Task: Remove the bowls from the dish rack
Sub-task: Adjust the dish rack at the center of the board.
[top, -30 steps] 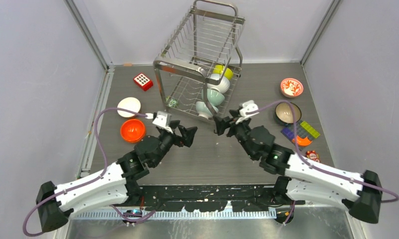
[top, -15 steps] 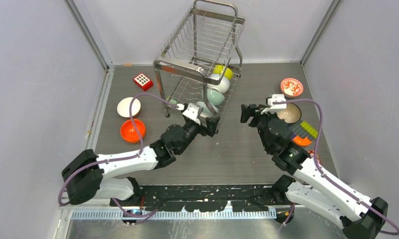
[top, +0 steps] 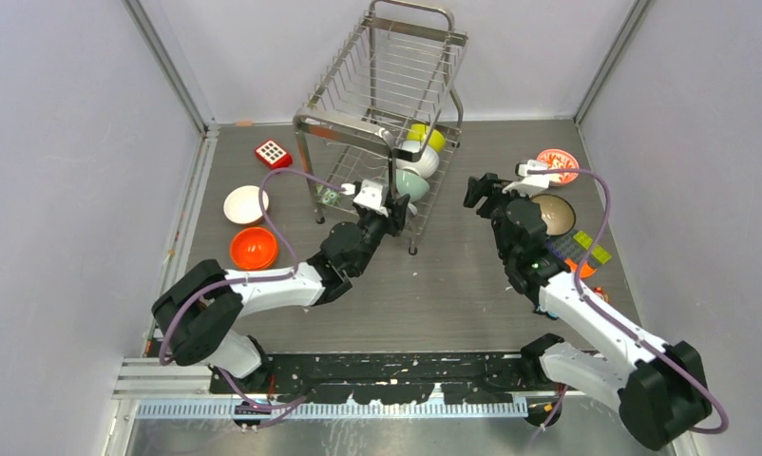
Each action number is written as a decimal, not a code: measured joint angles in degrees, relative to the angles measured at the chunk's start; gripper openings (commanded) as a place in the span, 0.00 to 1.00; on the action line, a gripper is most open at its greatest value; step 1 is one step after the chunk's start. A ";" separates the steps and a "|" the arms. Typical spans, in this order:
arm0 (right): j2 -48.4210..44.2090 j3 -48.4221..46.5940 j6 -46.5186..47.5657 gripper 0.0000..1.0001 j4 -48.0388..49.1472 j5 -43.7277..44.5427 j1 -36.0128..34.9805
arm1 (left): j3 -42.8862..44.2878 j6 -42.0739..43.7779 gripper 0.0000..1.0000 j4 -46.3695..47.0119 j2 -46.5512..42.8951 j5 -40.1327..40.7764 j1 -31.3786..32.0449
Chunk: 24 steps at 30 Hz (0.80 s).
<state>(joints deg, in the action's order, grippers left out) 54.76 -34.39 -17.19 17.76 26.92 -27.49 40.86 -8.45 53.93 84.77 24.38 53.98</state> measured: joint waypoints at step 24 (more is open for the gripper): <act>39.93 -16.87 5.35 0.71 28.79 -12.96 13.77 | -3.48 -1.92 0.00 -3.89 -5.75 -0.90 -2.03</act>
<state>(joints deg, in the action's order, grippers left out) 94.70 -51.27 -11.84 46.54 13.96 -13.72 37.39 -10.37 50.04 79.02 23.49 51.94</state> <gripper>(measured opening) 0.709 0.187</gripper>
